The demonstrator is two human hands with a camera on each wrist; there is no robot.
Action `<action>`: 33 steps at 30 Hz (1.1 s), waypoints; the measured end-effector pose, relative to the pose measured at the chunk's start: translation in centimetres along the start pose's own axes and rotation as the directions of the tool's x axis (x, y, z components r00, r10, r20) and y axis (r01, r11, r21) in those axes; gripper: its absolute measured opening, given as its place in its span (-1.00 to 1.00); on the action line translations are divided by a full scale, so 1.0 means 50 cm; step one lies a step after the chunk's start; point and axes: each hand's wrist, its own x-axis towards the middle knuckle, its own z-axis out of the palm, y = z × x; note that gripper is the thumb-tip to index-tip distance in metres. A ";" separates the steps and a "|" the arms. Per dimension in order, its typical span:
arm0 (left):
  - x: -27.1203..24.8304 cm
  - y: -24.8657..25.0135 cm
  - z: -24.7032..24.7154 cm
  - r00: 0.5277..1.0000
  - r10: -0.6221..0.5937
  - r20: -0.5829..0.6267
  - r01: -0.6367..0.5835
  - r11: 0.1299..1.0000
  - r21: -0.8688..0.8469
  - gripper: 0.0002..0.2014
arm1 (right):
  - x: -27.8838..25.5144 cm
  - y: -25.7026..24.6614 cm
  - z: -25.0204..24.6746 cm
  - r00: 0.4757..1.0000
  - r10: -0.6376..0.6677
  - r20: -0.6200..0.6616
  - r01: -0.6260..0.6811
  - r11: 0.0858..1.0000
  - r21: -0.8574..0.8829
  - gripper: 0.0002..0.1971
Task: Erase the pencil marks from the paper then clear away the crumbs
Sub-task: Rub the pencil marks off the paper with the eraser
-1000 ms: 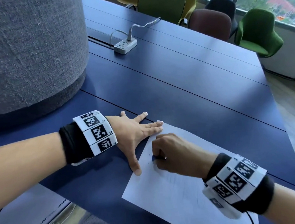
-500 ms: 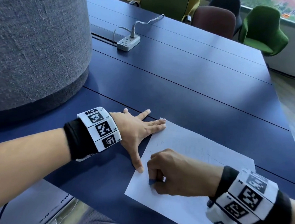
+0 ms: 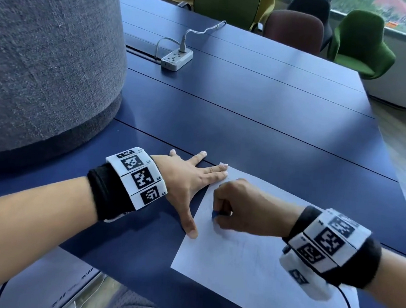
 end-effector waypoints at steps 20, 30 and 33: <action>-0.006 0.001 -0.002 0.999 0.025 -0.024 -0.026 0.999 -0.043 0.42 | 0.050 0.050 -0.047 0.988 0.095 -0.124 -0.105 0.992 -0.073 -0.93; -0.010 0.009 -0.008 1.000 -0.003 -0.007 0.002 1.000 -0.029 0.43 | 0.054 0.075 -0.053 0.983 0.133 -0.130 -0.141 0.989 -0.051 -0.91; -0.006 0.006 -0.006 1.000 0.007 -0.012 -0.007 0.999 -0.032 0.44 | 0.033 0.050 -0.032 0.997 0.074 -0.025 -0.075 0.997 -0.031 -0.90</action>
